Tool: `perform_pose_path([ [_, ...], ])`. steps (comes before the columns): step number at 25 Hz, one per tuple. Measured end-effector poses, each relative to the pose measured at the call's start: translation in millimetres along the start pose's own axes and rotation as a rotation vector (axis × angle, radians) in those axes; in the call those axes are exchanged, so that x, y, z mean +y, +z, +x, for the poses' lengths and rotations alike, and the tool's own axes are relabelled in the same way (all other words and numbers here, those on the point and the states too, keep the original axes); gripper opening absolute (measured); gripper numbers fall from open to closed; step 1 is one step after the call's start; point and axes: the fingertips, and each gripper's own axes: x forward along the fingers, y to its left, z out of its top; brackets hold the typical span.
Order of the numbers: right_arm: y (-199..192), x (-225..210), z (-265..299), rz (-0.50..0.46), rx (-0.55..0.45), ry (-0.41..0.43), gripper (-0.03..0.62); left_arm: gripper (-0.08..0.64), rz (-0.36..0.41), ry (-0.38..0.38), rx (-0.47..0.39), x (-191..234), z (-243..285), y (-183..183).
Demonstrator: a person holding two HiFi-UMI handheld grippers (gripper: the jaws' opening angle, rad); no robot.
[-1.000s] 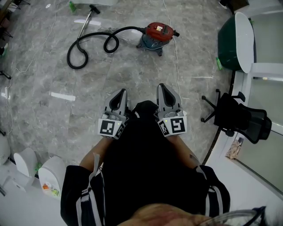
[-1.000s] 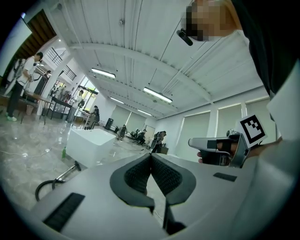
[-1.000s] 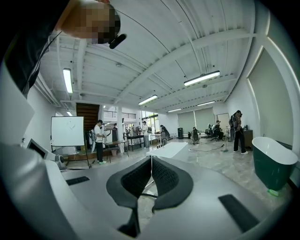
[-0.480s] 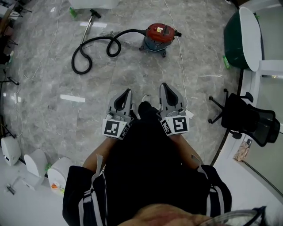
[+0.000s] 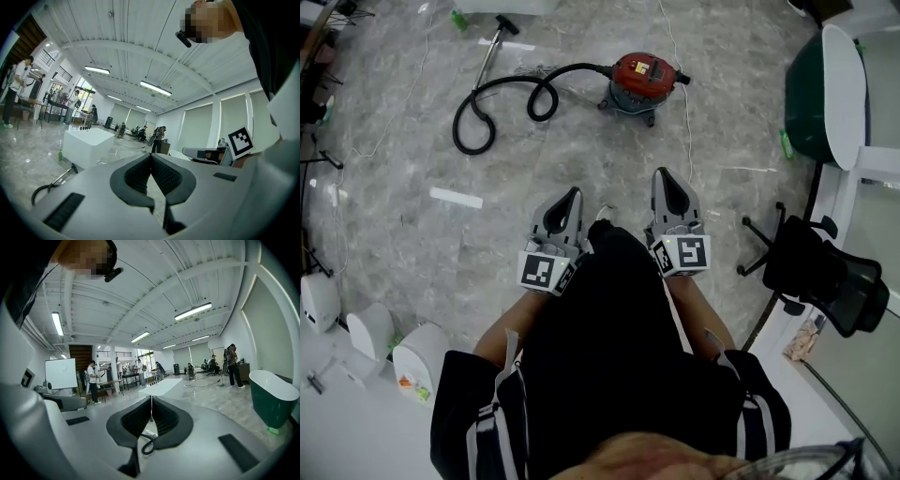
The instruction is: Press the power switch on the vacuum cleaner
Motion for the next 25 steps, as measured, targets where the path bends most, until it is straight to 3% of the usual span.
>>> perform_pose_path([
  [5, 7.6, -50.5, 46.3, -0.044, 0.015, -0.016, 0.020, 0.018, -0.004, 0.046, 0.001, 6.0, 23.6, 0.4],
  [9, -10.6, -92.7, 89.6, -0.071, 0.078, -0.016, 0.020, 0.018, -0.018, 0.106, -0.012, 10.3, 37.4, -0.8],
  [14, -37.5, -122.8, 154.4, -0.148, 0.175, 0.055, 0.020, 0.018, -0.016, 0.132, 0.023, 15.6, 51.9, -19.7],
  [21, -104.6, -152.7, 241.6, -0.232, 0.295, 0.145, 0.020, 0.018, -0.025, 0.086, 0.061, 17.2, 101.1, -48.5],
  [25, -144.1, -170.4, 279.2, -0.290, 0.359, 0.161, 0.020, 0.018, -0.051, 0.104, 0.067, 29.9, 118.3, -57.1],
])
